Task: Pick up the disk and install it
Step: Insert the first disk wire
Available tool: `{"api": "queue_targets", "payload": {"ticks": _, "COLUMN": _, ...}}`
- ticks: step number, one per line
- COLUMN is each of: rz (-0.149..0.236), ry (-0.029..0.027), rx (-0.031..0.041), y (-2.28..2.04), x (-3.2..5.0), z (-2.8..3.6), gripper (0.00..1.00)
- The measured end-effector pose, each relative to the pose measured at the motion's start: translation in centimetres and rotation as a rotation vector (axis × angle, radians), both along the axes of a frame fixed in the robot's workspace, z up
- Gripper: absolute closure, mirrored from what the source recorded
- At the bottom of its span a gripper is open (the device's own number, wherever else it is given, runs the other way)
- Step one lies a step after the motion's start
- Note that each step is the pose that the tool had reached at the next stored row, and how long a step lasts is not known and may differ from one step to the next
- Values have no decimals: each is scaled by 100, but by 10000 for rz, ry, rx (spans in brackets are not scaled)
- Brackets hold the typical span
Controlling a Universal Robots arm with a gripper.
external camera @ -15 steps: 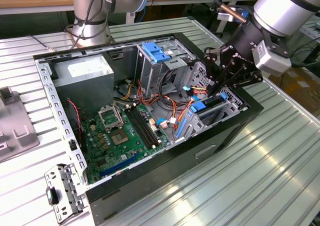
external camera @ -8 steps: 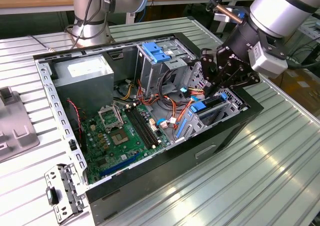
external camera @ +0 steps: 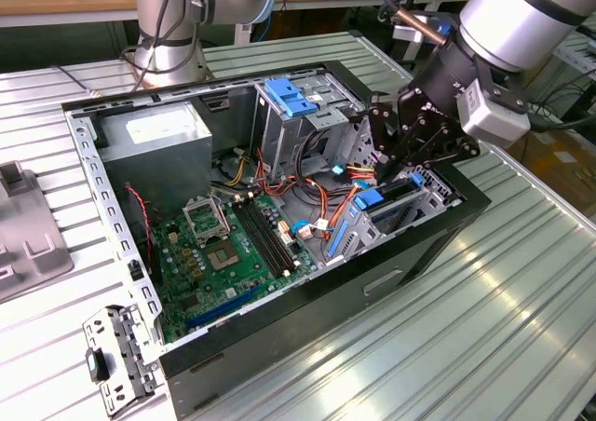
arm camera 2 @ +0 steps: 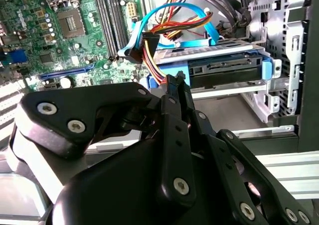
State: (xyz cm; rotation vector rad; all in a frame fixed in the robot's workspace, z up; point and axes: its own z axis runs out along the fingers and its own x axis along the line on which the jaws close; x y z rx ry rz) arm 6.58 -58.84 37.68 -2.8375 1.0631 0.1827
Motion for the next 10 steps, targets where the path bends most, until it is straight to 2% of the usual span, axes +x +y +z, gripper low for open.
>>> {"api": "queue_targets", "payload": {"ticks": 7, "rz": -2, "ry": 0, "rx": 7, "y": 0, "x": -105, "z": -3, "gripper": 83}}
{"api": "queue_targets", "payload": {"ticks": 10, "rz": -321, "ry": 1, "rx": 6, "y": 0, "x": -116, "z": -11, "gripper": 83}}
